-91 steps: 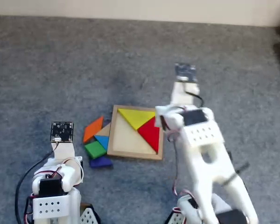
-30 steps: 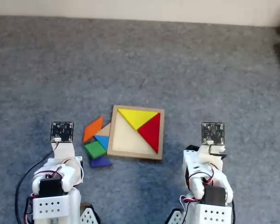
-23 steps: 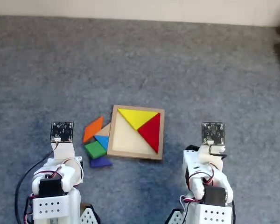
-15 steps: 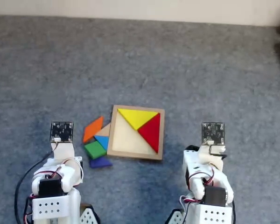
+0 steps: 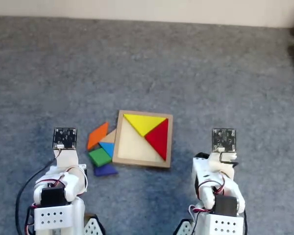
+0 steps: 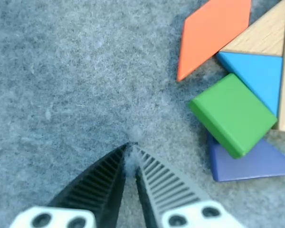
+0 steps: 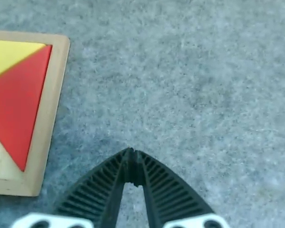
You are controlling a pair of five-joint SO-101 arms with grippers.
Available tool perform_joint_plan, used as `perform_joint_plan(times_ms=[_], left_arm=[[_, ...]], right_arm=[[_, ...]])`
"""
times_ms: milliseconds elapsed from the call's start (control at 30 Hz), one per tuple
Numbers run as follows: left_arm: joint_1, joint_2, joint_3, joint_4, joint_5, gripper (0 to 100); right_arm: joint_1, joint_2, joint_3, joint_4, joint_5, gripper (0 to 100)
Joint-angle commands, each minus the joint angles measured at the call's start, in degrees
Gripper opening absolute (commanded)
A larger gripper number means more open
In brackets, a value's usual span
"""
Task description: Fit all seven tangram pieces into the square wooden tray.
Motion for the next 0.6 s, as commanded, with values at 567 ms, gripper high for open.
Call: perform_joint_plan(times_ms=[567], left_arm=[[-0.4, -0.8, 0.0, 0.3, -0.2, 1]], right_arm=[[0.7, -1.0, 5.8, 9.0, 0.6, 0.5]])
